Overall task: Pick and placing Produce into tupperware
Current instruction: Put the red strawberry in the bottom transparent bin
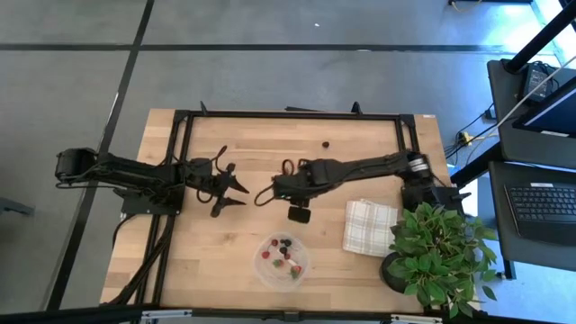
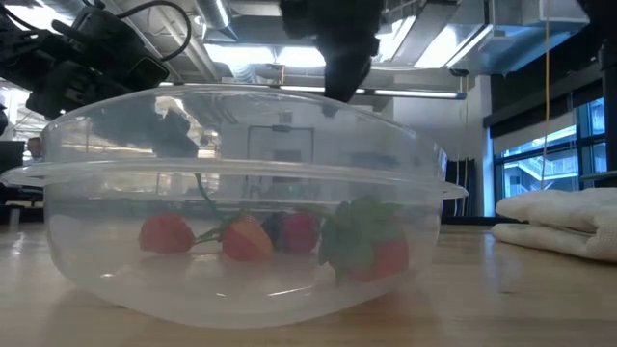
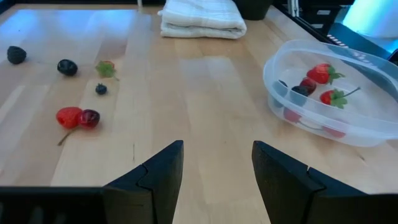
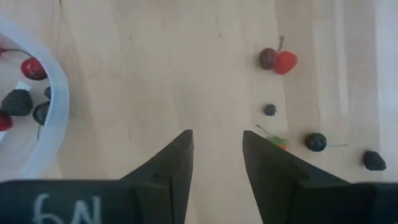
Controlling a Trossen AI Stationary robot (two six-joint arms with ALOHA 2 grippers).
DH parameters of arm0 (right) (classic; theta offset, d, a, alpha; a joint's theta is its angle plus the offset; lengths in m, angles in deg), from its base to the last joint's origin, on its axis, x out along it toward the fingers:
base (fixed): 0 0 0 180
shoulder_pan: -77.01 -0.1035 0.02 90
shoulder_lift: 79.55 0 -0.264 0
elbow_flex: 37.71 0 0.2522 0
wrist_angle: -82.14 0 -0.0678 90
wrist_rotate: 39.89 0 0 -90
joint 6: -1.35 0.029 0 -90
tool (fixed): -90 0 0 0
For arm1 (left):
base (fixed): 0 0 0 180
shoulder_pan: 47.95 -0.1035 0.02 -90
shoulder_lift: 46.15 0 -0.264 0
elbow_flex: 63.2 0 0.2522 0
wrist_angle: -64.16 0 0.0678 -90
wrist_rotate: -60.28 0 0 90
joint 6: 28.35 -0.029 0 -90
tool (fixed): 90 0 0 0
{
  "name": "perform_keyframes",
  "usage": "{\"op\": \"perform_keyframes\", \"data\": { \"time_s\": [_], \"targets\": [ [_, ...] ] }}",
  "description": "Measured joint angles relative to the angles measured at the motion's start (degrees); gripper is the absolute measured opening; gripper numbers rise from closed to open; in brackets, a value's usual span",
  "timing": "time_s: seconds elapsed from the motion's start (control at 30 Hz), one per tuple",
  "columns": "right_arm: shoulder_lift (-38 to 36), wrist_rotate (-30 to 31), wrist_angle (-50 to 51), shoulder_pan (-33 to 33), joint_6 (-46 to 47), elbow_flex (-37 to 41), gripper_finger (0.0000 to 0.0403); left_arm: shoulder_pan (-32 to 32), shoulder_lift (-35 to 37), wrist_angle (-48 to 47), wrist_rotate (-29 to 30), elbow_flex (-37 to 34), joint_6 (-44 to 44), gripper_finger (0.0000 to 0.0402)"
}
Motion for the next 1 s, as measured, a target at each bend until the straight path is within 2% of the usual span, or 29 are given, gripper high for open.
{"op": "perform_keyframes", "data": {
  "time_s": [0.27, 0.43, 0.67, 1.0],
  "targets": [
    [-14.09, -0.12, -12.08, 4.44, 2.90, 23.85, 0.0142, 0.07, 0.00, 0.04, 0.03, 0.00, -0.02, 0.0185],
    [-16.24, -0.03, -20.72, 9.44, 6.97, 33.34, 0.0142, 0.07, 0.00, 0.46, 0.03, 0.00, -0.04, 0.0185],
    [-16.04, -1.82, -29.69, 13.52, 6.97, 40.00, 0.0159, 0.02, 0.00, 1.76, 0.95, 0.00, -0.88, 0.0185],
    [-16.04, -1.60, -34.46, 13.82, 6.82, 40.36, 0.0270, -0.10, 0.00, 2.28, 2.21, 0.00, -2.12, 0.0185]
  ]
}}
